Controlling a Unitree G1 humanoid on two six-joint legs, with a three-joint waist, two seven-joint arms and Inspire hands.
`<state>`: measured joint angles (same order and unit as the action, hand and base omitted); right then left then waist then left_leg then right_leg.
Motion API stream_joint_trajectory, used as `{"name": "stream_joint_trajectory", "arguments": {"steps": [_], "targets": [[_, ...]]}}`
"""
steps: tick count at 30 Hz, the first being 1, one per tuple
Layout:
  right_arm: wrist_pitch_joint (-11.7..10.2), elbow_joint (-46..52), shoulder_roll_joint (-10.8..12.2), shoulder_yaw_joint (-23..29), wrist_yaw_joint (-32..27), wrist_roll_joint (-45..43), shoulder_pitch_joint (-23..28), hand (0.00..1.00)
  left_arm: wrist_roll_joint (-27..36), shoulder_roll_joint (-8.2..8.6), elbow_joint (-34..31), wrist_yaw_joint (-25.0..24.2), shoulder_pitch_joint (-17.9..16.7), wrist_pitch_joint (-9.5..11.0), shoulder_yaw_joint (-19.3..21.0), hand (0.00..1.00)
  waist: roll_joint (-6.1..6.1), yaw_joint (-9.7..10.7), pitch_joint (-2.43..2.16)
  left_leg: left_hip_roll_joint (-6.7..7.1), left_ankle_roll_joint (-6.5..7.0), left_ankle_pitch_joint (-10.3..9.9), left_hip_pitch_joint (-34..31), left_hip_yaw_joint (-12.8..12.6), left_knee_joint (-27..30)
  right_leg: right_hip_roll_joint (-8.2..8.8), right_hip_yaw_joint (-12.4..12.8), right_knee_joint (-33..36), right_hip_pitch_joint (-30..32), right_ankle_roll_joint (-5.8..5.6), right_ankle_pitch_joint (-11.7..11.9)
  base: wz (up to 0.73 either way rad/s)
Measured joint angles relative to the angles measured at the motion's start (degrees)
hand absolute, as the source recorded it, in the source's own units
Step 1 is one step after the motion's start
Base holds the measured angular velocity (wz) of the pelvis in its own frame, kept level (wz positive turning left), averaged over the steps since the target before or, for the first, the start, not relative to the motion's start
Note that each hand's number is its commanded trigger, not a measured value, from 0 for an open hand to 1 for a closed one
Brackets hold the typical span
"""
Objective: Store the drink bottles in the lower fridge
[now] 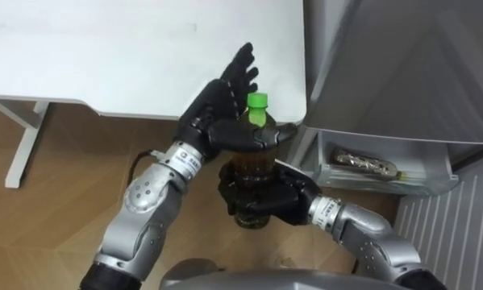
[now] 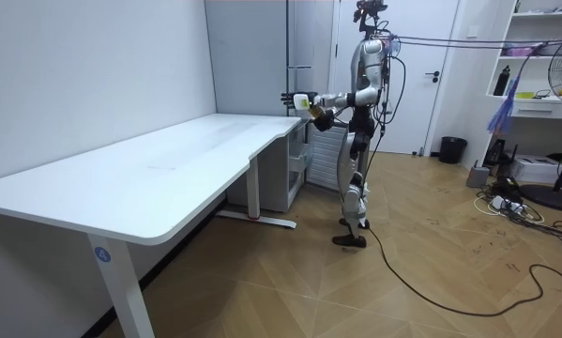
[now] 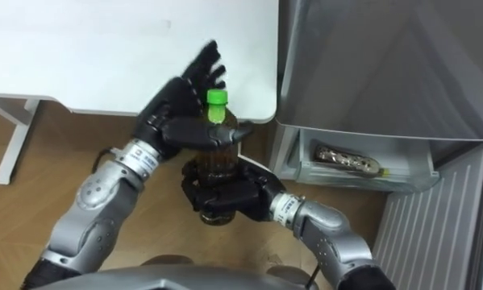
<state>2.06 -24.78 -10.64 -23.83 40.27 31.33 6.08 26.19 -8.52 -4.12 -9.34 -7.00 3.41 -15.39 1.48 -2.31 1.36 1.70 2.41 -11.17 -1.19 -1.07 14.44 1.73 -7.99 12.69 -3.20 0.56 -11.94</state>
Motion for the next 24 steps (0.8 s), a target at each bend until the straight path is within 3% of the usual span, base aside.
{"name": "stream_joint_trajectory", "arguments": {"steps": [6, 14, 21, 24], "targets": [[0.02, 0.04, -1.68, 1.02, -0.01, 0.07, 0.25, 1.0, 0.01, -0.7, -1.69, 6.57, 0.14, 2.92, 5.46, 0.0, -0.04, -0.47, -0.02, 0.01, 0.0, 0.0, 0.81, -0.01, -0.22, -0.01, -0.16, -0.09, -0.79, 0.0, 0.0, -0.01], [0.02, 0.04, -1.29, 4.42, 0.08, 0.08, 3.37, 1.0, 0.54, -0.16, -1.89, 13.33, 0.24, 4.14, 12.36, 0.0, -0.53, -3.51, -0.02, 0.0, -0.01, 0.01, 1.93, -0.24, -0.94, 0.05, -0.05, -0.22, -1.53, 0.0, 0.0, -0.01], [-0.06, 0.04, -2.1, 7.53, 0.52, 0.12, 4.73, 1.0, 0.94, 0.05, -1.71, 20.16, 0.04, 8.35, 20.14, 0.0, -1.11, -5.7, -0.05, 0.08, -0.05, 0.05, 3.5, -0.16, -1.76, 0.02, -0.24, -1.09, -3.08, -0.01, 0.0, 0.0], [-0.17, 0.04, -2.21, 9.21, 0.51, 0.12, 5.24, 1.0, 2.39, -0.04, -0.33, 22.01, 0.05, 9.1, 22.73, 0.0, -1.23, -6.24, -0.05, 0.08, -0.05, 0.04, 4.0, -0.1, -1.84, 0.02, -0.57, -1.21, -3.58, -0.01, 0.0, 0.0]]}}
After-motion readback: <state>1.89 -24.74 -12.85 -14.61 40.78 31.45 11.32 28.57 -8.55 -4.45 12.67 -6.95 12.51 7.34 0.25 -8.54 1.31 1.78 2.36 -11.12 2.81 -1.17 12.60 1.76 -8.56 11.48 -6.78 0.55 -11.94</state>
